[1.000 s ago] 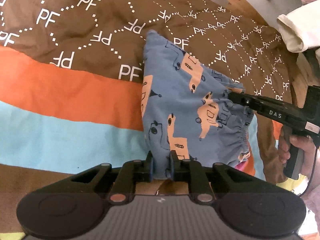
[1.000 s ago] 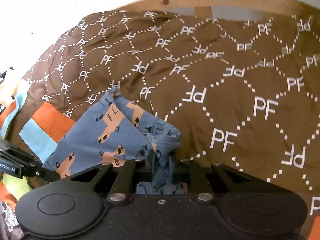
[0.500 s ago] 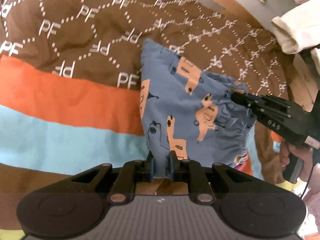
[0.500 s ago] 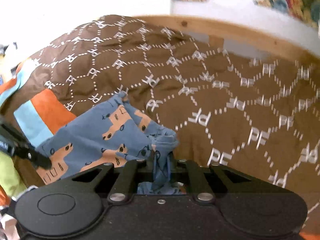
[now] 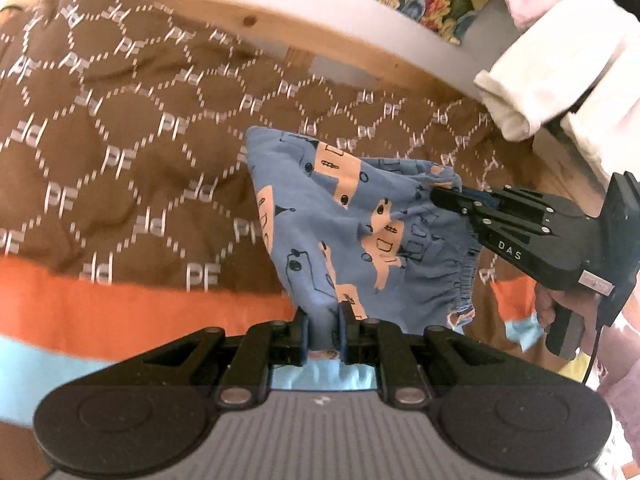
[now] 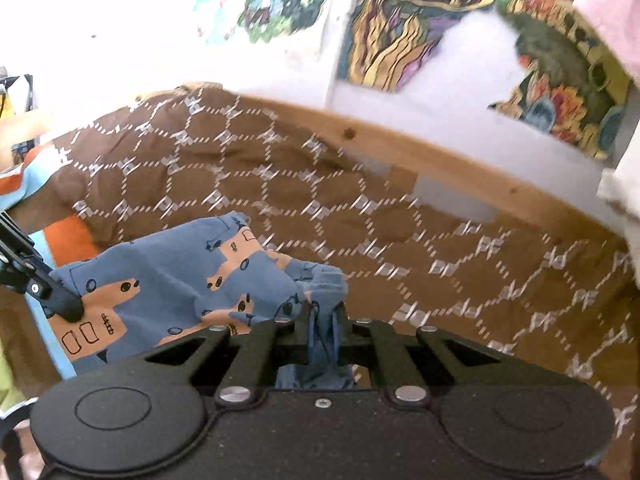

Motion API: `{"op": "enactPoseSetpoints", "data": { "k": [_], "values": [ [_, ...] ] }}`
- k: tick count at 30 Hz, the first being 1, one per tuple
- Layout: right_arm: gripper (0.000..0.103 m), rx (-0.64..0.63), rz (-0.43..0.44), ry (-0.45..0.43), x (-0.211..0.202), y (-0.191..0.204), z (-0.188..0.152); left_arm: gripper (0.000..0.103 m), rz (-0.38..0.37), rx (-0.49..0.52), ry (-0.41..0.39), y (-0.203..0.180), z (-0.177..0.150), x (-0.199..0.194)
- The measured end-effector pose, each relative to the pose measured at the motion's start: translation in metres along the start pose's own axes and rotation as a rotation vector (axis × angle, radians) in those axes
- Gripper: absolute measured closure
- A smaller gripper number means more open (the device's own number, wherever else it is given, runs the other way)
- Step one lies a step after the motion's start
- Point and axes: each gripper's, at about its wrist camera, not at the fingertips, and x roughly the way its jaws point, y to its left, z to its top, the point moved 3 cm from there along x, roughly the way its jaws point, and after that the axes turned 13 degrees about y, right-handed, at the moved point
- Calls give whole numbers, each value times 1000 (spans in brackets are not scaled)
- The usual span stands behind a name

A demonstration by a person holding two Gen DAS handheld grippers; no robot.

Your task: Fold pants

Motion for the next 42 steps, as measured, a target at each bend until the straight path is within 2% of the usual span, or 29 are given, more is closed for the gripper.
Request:
{"op": "enactPoseSetpoints", "data": {
  "k": [5,9,16,22,30,33,35,38,39,41,42],
  "values": [
    [96,14,-25,-14,18,-23,25,88,31,22,-77,8,36,14],
    [96,-11,-49,-11,47,-36,40,88,44,-10,-85,22,59,39],
    [95,-26,-45,70,98,-53,47,88,62,-20,-49,44,64,86],
    [90,27,-38,99,112,-60,36,87,62,-19,-28,52,58,100],
    [61,82,-53,88,111,-68,33,83,51,-30,-16,51,62,97],
    [37,121,-81,88,106,-71,29,78,61,-35,-25,52,62,92],
    [29,143,-90,88,100,-72,24,64,68,-30,-36,51,60,88],
    [16,187,-92,83,91,-72,14,49,94,-17,-55,49,59,82],
    [15,199,-93,81,88,-71,10,46,100,-12,-62,48,58,80],
    [6,218,-101,70,80,-70,5,31,112,-2,-77,46,58,75],
    [4,227,-101,59,75,-69,3,27,120,2,-86,45,58,73]
  ]
}}
